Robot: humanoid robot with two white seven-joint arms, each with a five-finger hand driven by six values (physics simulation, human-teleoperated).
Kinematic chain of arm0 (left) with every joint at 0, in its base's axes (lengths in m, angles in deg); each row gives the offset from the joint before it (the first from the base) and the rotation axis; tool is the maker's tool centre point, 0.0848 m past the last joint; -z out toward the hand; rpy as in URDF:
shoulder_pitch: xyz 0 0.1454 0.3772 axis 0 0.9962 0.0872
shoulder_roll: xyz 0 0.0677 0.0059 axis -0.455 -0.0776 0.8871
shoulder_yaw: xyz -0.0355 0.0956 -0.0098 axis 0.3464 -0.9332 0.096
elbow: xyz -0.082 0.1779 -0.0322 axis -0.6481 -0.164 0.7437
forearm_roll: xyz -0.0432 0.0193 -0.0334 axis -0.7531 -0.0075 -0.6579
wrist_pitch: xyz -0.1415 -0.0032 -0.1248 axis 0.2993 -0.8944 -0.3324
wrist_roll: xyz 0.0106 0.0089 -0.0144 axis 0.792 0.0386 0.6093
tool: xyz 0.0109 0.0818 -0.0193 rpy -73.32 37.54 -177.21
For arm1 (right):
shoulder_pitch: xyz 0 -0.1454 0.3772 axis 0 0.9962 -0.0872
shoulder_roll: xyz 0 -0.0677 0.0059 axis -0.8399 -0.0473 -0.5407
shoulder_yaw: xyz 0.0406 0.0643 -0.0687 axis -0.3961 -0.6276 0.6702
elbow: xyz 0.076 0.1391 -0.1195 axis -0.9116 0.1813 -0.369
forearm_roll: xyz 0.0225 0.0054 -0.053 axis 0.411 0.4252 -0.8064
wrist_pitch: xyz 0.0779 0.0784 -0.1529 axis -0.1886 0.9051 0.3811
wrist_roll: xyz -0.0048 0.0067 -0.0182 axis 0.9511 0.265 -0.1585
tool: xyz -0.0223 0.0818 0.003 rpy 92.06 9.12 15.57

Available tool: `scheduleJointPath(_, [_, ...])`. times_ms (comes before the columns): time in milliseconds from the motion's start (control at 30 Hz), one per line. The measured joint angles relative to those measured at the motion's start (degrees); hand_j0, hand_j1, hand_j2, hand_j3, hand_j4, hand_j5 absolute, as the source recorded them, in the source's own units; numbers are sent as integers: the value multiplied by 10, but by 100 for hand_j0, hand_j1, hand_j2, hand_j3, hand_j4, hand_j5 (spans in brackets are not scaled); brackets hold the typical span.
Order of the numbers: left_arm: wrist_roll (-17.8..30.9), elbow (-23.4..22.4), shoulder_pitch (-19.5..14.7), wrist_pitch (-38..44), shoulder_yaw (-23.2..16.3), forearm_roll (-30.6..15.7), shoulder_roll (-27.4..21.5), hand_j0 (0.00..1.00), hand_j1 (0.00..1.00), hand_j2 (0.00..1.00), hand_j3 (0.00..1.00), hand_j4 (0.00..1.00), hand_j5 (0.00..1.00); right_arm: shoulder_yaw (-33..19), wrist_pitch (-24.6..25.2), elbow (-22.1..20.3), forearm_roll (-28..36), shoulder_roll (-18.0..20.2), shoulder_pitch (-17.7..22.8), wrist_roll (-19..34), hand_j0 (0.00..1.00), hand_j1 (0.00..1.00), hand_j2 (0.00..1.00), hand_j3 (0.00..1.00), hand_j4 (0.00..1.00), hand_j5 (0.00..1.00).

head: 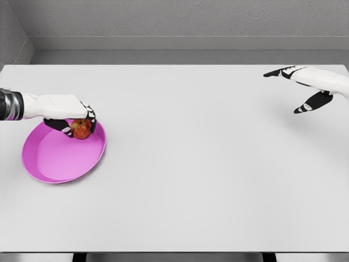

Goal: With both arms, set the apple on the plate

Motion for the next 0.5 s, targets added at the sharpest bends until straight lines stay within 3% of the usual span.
scheduleJointPath(67, [0,-6,1,0,1,-1,-1,63,63,63,63,63,63,1,0,0,0,-1,0,0,100,100,100,100,100,100])
scheduleJointPath(100, [0,-7,1,0,1,-1,-1,81,81,81,81,81,81,2,0,0,0,-2,0,0,100,100,100,100,100,100])
scheduleJointPath(167, [-1,-11,2,0,1,-4,-1,100,100,100,100,100,100,3,0,0,0,-2,0,0,100,100,100,100,100,100])
scheduleJointPath(400, [-4,-27,0,1,3,-8,-7,100,100,100,100,100,100,5,0,0,0,-2,0,0,100,100,100,100,100,100])
scheduleJointPath(500, [-5,-89,-4,1,35,-14,-2,100,100,100,100,100,100,6,0,0,0,-2,0,0,100,100,100,100,100,100])
